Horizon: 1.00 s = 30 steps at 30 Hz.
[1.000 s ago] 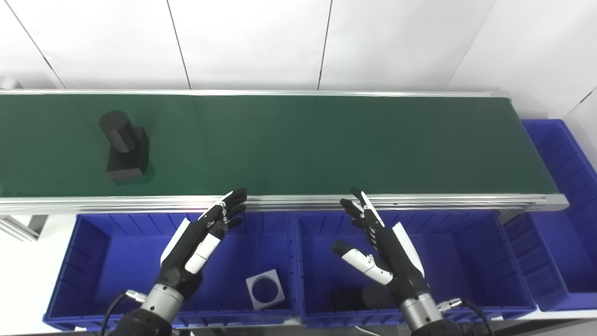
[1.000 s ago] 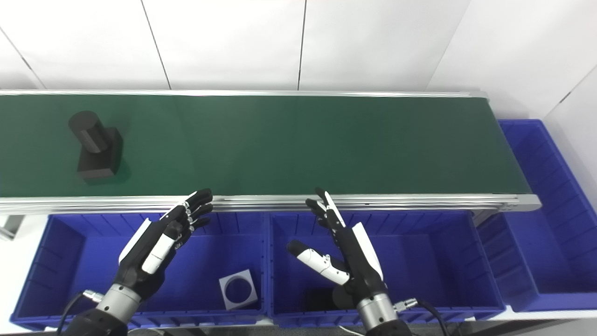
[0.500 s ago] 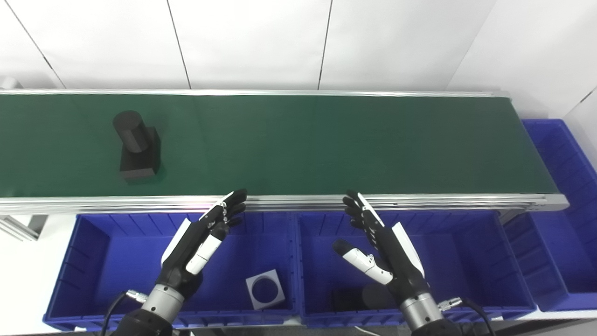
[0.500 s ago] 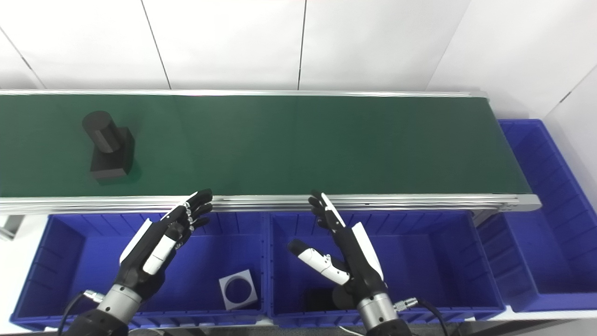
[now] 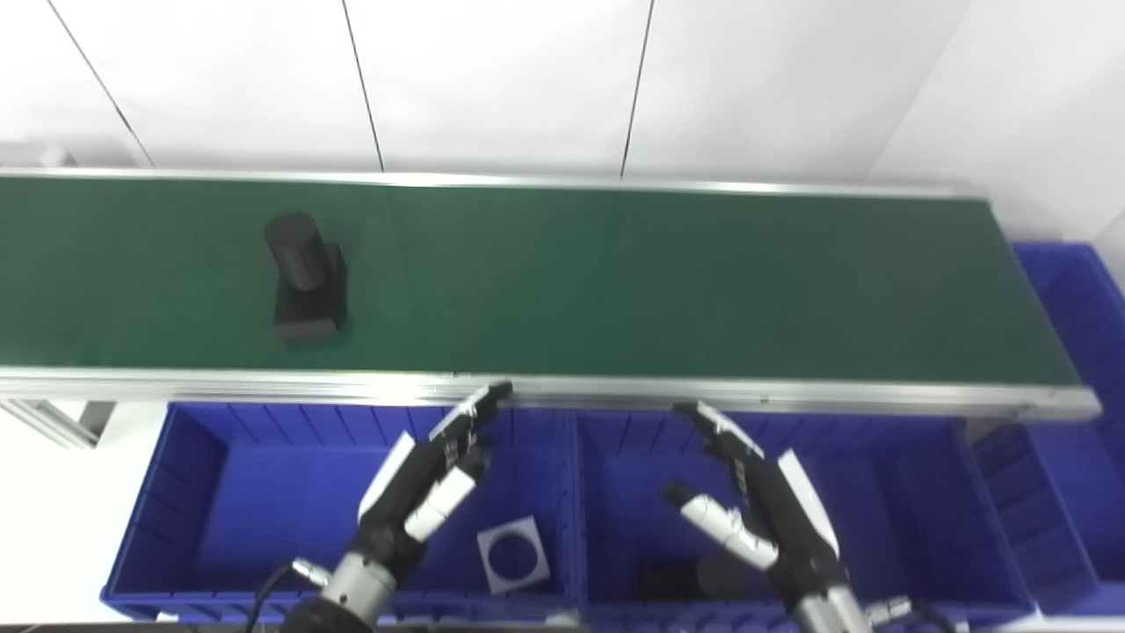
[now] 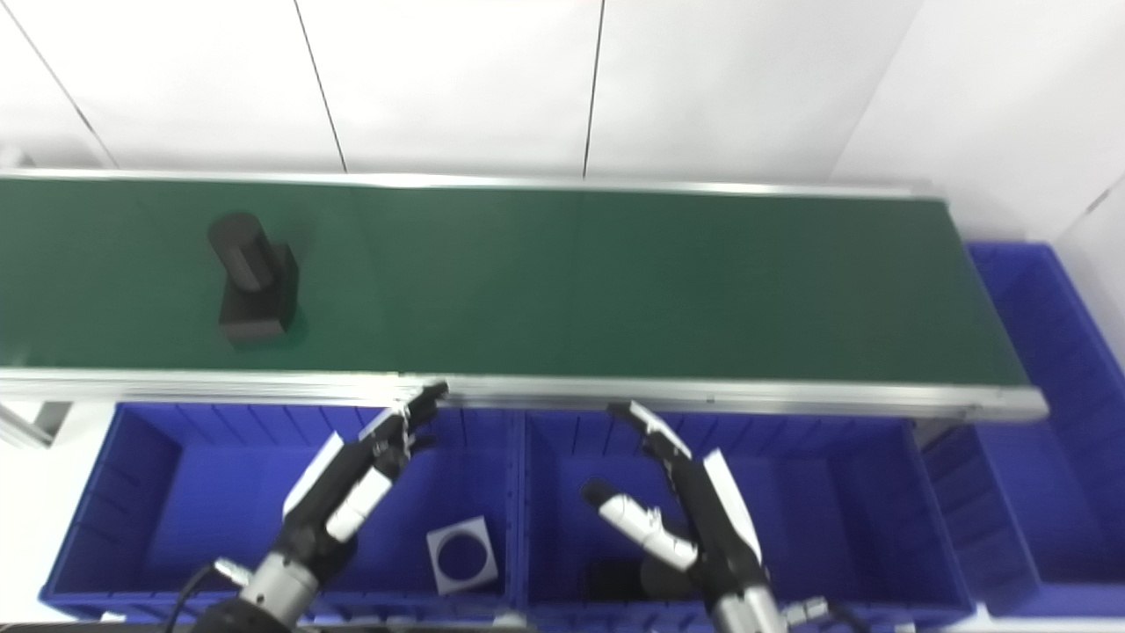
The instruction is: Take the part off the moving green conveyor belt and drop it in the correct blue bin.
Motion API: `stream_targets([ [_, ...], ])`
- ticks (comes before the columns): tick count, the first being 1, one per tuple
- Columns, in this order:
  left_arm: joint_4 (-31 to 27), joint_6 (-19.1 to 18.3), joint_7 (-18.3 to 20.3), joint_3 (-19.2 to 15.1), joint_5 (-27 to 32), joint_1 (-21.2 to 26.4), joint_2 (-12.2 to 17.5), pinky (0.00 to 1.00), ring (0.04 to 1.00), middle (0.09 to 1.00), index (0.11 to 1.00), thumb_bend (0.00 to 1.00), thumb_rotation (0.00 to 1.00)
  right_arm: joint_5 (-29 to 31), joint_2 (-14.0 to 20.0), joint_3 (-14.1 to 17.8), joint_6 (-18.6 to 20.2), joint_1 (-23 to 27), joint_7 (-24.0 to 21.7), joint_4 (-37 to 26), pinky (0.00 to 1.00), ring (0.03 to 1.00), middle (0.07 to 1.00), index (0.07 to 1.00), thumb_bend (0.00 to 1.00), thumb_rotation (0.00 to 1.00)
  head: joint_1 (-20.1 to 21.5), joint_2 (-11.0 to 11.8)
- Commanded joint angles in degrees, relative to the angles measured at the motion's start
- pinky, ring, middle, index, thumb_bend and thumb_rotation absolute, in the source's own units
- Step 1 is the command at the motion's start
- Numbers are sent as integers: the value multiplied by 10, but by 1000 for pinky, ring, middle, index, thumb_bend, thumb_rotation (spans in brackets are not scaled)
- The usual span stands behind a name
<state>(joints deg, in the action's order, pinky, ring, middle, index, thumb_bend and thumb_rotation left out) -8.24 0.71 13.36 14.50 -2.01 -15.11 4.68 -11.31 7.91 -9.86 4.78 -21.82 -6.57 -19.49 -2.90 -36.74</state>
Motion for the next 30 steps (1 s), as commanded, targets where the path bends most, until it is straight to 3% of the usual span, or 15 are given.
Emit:
stream_targets([
  [1,0,37,-13,1,-5,4,-13,927,982,967,911,683,880,11,4,7,-48,2,5,-3,930,966,924,744,617,609,-5,8],
  [8,38,76,-31,7,-27,6,-27,899,961,961,907,708,883,26,12,16,-76,5,5,31,925,968,923,748,641,622,-13,33],
  [18,108,130,-42,11,-36,27,-44,894,942,946,896,699,871,40,22,30,-111,21,5,80,836,910,937,902,621,590,-16,59],
  [23,125,134,-44,11,-39,34,-50,904,938,937,892,704,862,59,18,43,-135,28,7,93,851,896,929,961,629,597,-9,66],
  [30,135,130,-44,12,-39,41,-55,912,942,941,899,701,872,65,17,59,-164,46,12,88,844,892,920,967,661,588,1,71],
])
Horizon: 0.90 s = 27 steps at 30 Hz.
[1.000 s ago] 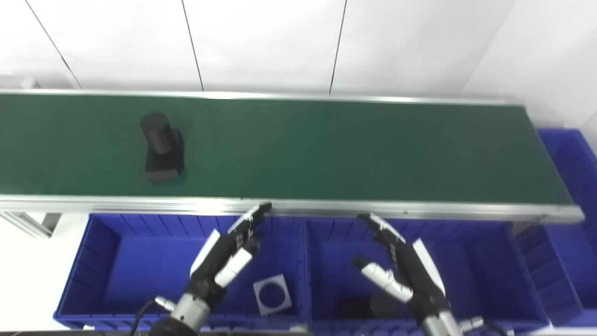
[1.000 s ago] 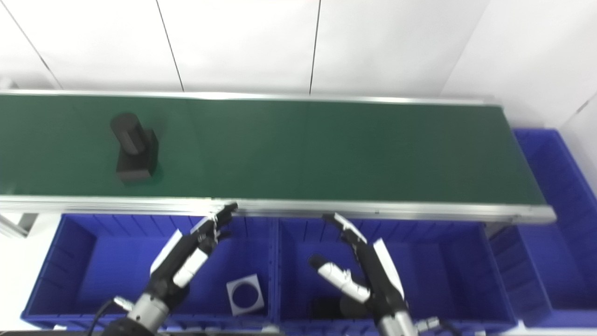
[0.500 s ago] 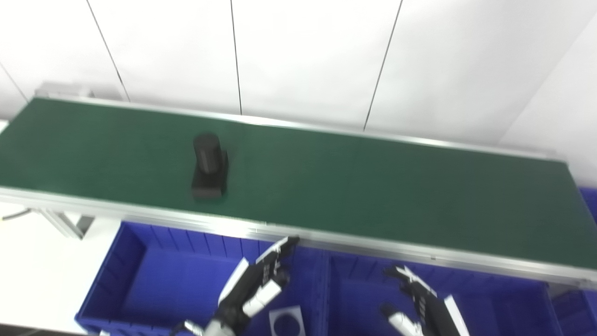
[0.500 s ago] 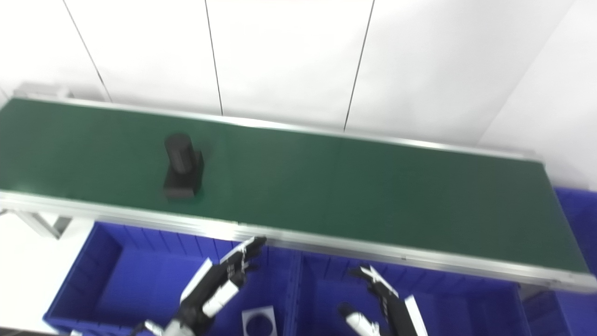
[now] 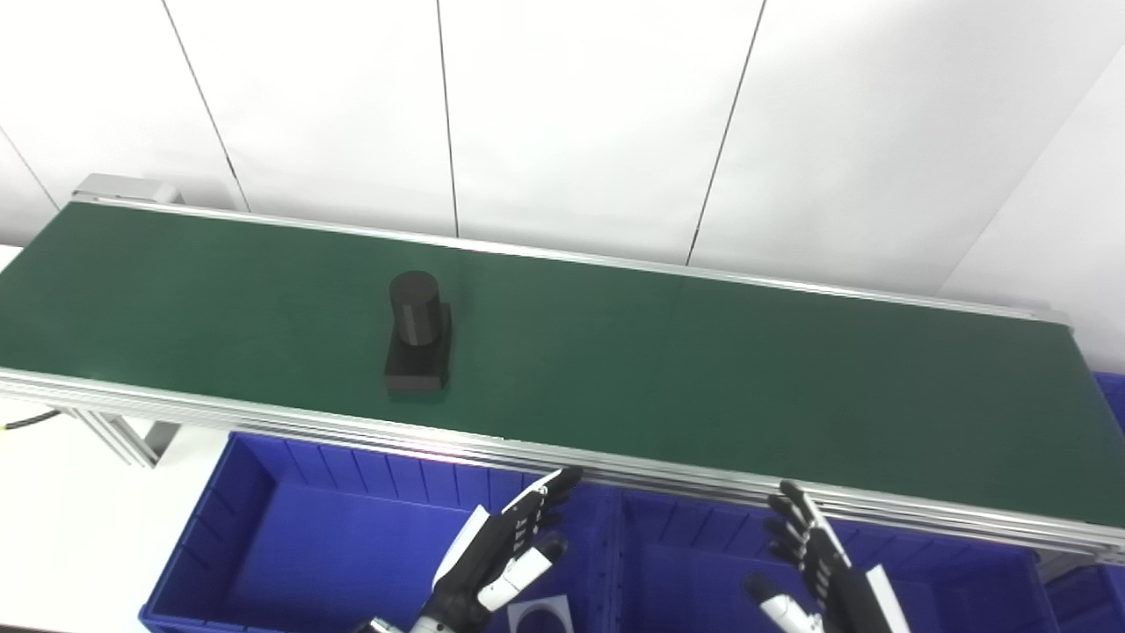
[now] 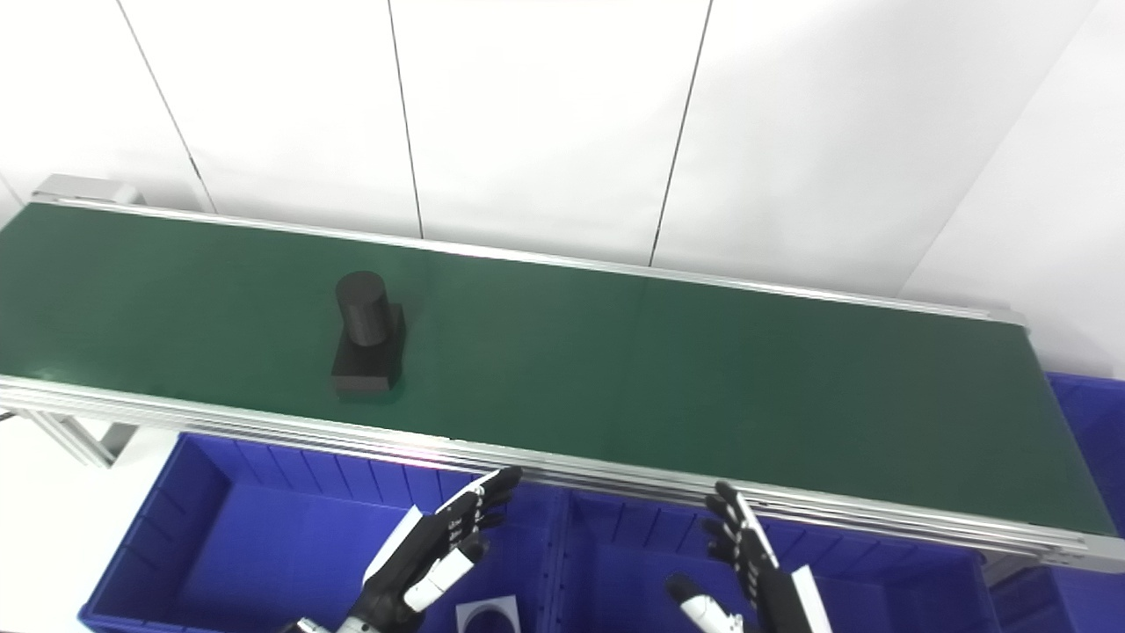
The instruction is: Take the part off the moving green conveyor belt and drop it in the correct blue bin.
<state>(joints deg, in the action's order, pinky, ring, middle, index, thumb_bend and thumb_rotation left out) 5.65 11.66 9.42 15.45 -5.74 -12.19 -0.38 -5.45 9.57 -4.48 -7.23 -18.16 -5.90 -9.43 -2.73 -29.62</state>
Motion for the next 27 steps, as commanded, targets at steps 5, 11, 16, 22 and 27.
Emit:
stream_targets([
  [5,16,35,-3,2,0,21,-5,912,941,945,907,698,887,-12,2,8,-39,33,8,-39,811,886,900,956,696,617,4,4],
  [11,15,35,-1,7,-3,21,-5,913,944,944,900,677,877,-11,-6,10,-5,84,6,-67,834,885,896,940,758,650,13,4],
  [16,23,41,-5,7,-6,22,-2,918,948,949,902,707,904,-31,-6,9,24,119,4,-86,820,882,892,947,791,683,19,5],
  [22,26,55,-12,4,-7,16,-6,911,939,935,895,703,907,-41,5,6,48,157,-11,-85,858,905,919,959,766,665,20,2],
  [27,28,67,-19,3,-8,10,-8,899,932,926,888,706,895,-57,10,-7,73,191,-27,-84,854,913,931,968,762,694,25,0],
])
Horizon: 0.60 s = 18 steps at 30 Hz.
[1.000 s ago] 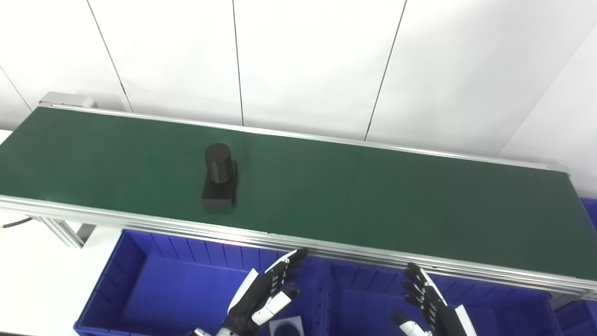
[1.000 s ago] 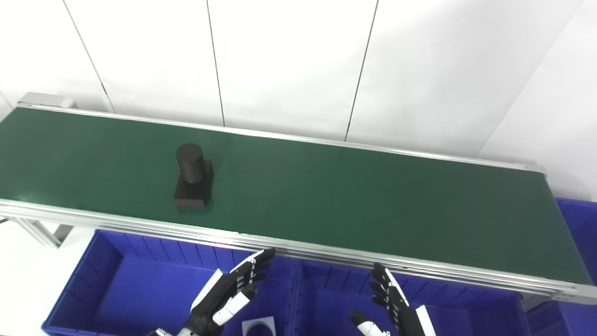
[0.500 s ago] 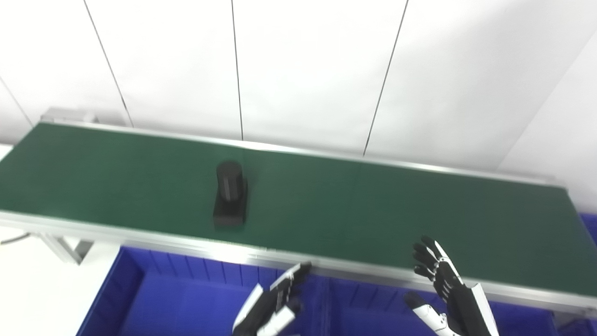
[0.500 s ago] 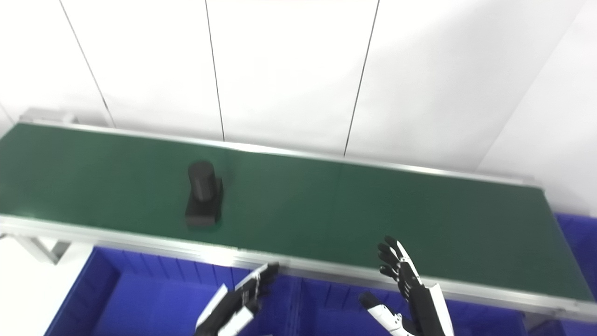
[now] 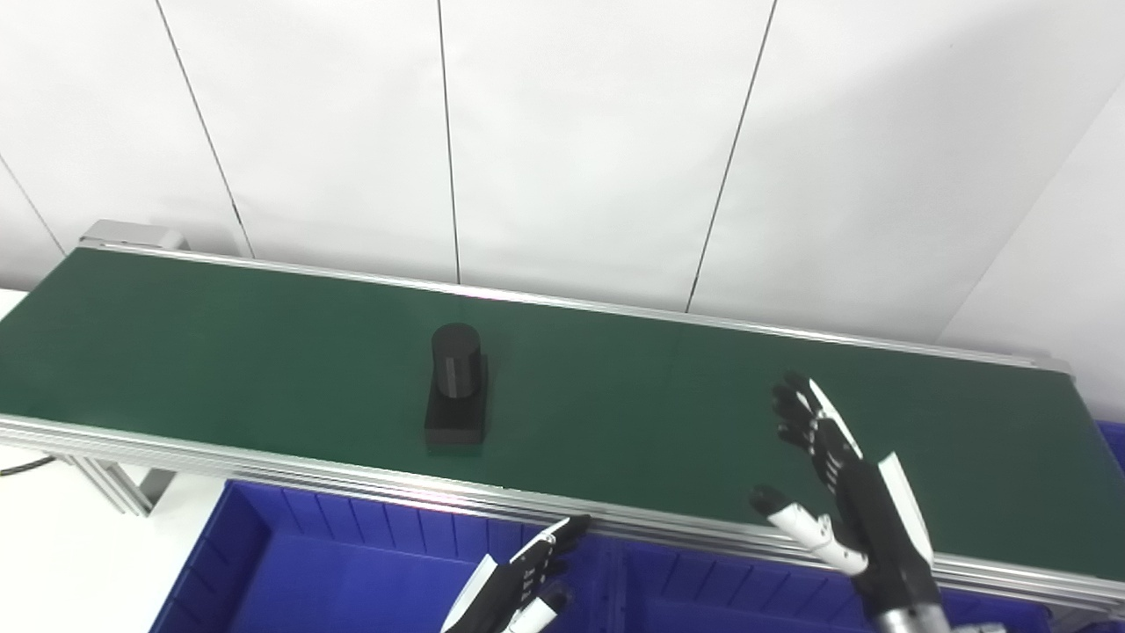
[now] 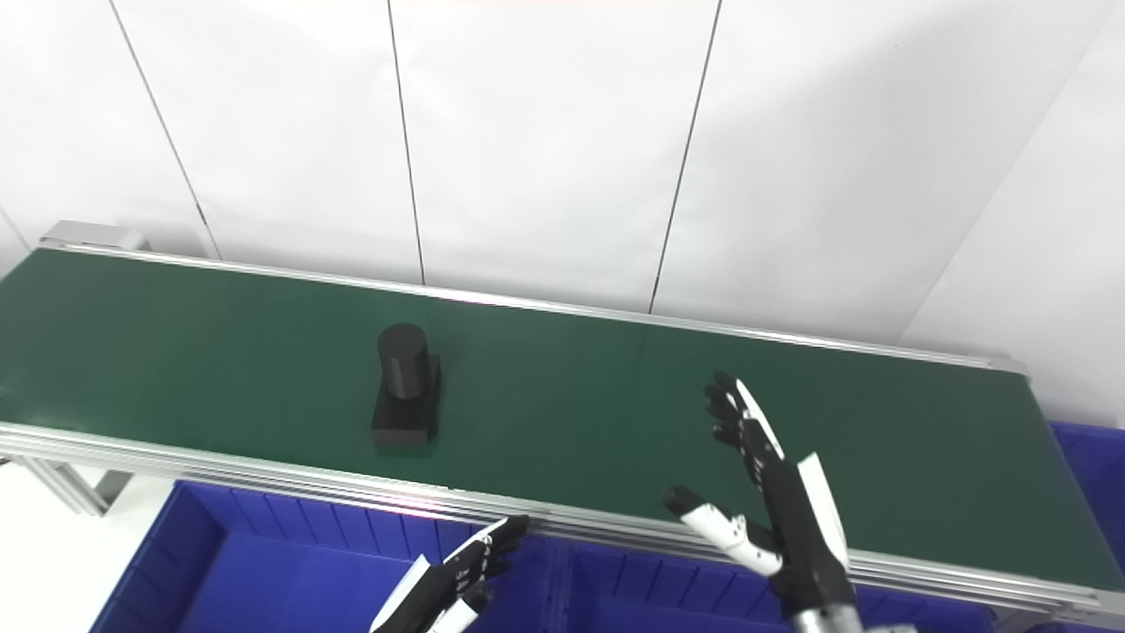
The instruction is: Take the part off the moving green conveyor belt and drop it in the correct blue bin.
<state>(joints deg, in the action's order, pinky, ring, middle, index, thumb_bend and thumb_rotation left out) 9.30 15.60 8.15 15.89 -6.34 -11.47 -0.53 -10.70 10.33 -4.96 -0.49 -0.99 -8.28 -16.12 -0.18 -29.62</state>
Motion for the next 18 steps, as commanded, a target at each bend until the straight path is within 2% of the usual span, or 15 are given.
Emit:
stream_targets([
  [1,-9,32,-6,0,-1,0,-6,898,931,925,887,706,893,-9,1,-8,8,32,-7,-11,854,913,932,968,760,697,0,0],
  [9,-27,46,-3,6,2,-22,-3,908,948,937,892,728,883,-40,-12,-36,69,113,-21,20,889,924,933,973,787,718,17,-19],
  [15,-53,36,6,10,16,-41,-2,910,950,941,892,741,879,-52,-22,-52,82,156,-22,65,875,905,938,984,765,683,29,-32],
  [18,-66,39,5,13,16,-55,0,912,949,943,897,740,892,-69,-28,-65,102,180,-23,91,847,906,947,986,788,673,36,-36],
])
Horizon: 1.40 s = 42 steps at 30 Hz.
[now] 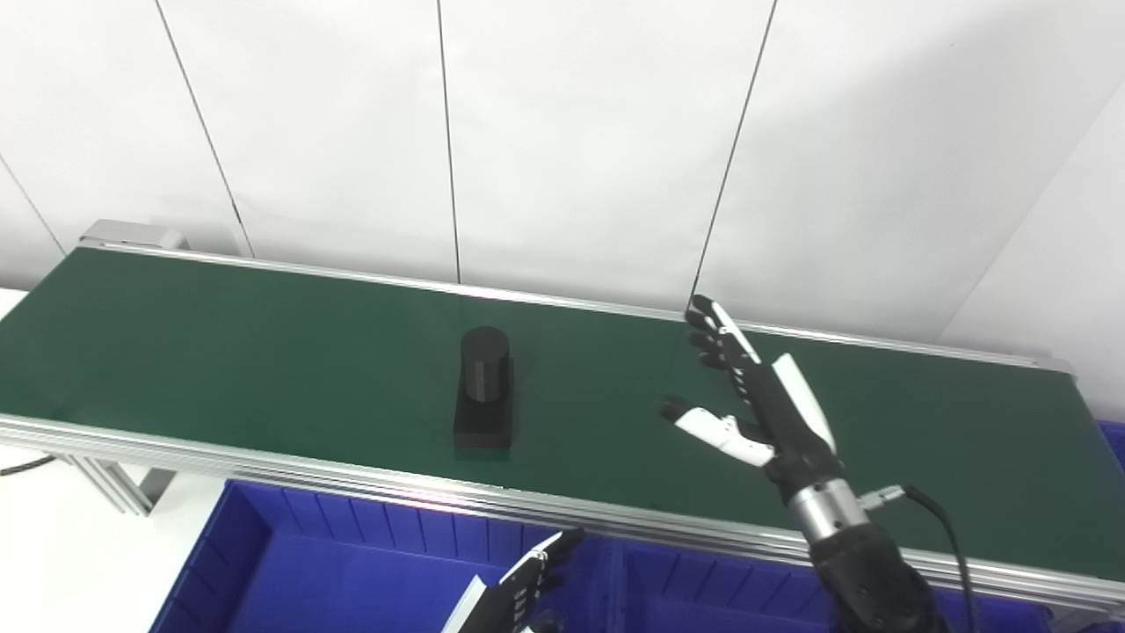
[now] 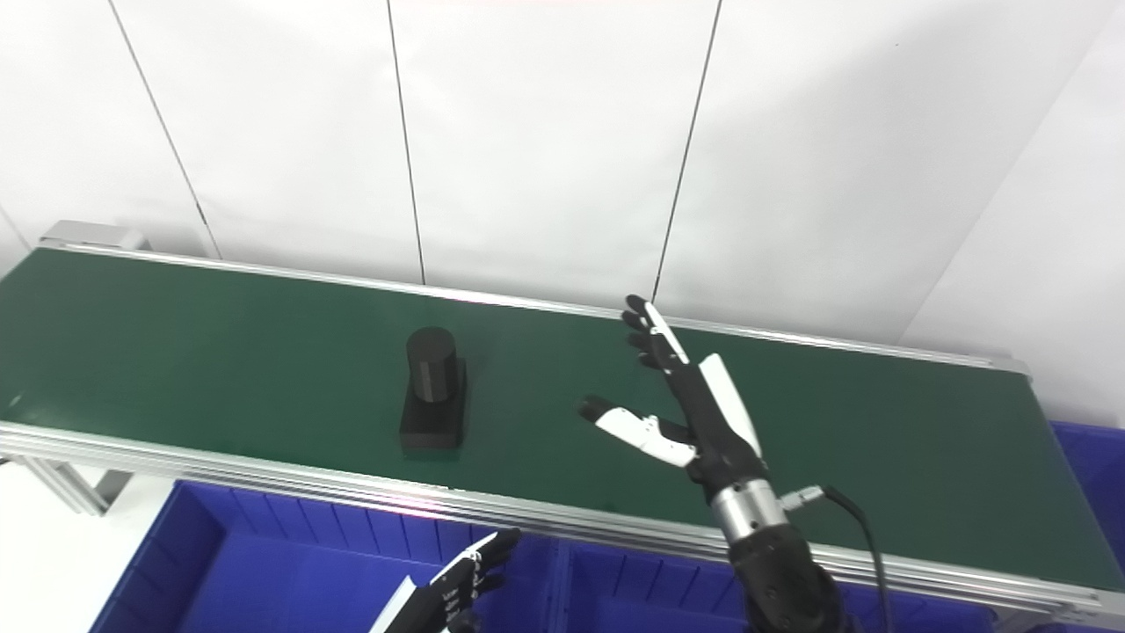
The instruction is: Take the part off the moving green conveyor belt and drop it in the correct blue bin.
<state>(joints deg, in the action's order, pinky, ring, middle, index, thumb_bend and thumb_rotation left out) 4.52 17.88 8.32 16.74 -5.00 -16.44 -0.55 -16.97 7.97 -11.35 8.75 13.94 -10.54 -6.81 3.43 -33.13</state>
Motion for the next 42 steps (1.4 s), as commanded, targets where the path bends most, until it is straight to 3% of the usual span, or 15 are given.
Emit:
stream_targets([
  [1,-21,18,3,5,2,-9,1,912,949,942,897,740,895,-15,-5,-7,18,37,-1,7,841,907,948,986,794,672,1,0],
  [7,-38,14,-1,7,-4,-21,0,915,951,943,901,728,912,-38,-19,-25,48,78,3,67,779,902,942,973,825,583,12,-11],
  [14,-54,8,2,14,-4,-25,-1,923,957,949,910,733,929,-61,-38,-45,58,124,9,136,693,849,939,962,866,542,19,-19],
  [23,-71,-8,5,17,-4,-32,2,939,966,957,917,763,936,-83,-53,-63,62,160,17,199,655,836,954,958,899,521,22,-19],
  [29,-96,-42,10,23,-6,-41,4,977,983,968,918,780,934,-125,-51,-92,66,177,21,225,690,856,966,960,882,548,18,-20],
  [33,-115,-65,10,28,-16,-46,5,1000,1000,984,925,796,937,-146,-47,-106,64,196,20,251,738,866,958,954,889,515,18,-27],
  [42,-119,-54,2,36,-25,-52,0,1000,1000,986,922,772,939,-161,-55,-117,58,223,33,318,790,883,955,954,926,486,17,-27],
])
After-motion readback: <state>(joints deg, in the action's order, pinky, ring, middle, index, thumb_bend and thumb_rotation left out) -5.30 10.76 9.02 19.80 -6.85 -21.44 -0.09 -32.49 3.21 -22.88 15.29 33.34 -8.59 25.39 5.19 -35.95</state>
